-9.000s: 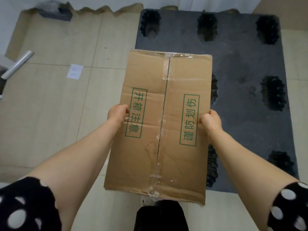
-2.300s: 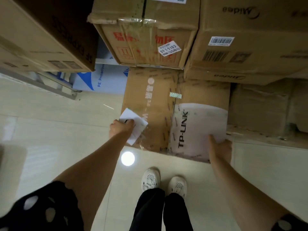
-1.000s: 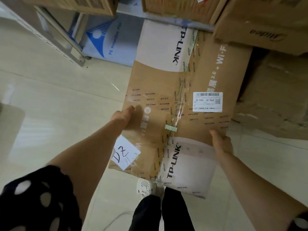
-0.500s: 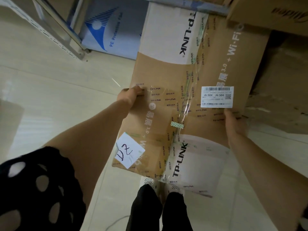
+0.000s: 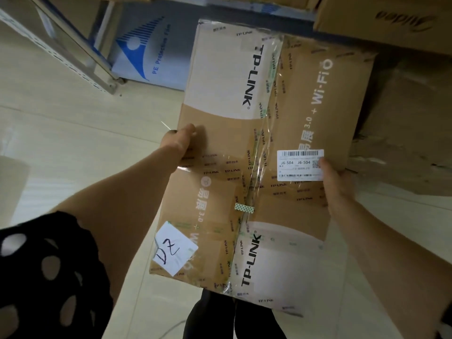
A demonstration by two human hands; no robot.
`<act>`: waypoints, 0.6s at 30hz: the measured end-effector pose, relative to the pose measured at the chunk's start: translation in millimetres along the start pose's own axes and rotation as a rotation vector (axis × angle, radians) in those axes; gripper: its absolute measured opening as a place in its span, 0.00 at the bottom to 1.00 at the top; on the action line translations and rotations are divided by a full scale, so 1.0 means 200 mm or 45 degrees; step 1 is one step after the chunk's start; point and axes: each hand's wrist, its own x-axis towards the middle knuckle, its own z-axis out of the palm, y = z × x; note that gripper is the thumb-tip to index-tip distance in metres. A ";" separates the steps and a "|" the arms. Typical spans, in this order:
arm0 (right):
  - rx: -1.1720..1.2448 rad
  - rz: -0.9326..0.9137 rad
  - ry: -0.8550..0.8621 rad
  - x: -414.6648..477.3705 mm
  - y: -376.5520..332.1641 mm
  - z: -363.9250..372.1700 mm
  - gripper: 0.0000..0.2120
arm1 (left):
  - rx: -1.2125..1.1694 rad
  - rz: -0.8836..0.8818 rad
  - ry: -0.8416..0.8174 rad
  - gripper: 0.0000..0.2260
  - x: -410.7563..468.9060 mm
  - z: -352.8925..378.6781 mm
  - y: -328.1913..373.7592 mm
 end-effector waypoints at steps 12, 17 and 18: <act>-0.145 -0.082 0.040 -0.16 0.10 -0.05 0.28 | -0.077 -0.196 0.058 0.19 -0.12 -0.09 -0.21; -0.179 -0.121 -0.007 -0.29 0.07 -0.05 0.29 | -0.089 -0.231 0.096 0.23 -0.19 -0.22 -0.30; -0.189 -0.128 -0.025 -0.32 0.06 -0.04 0.28 | -0.093 -0.236 0.109 0.24 -0.20 -0.25 -0.31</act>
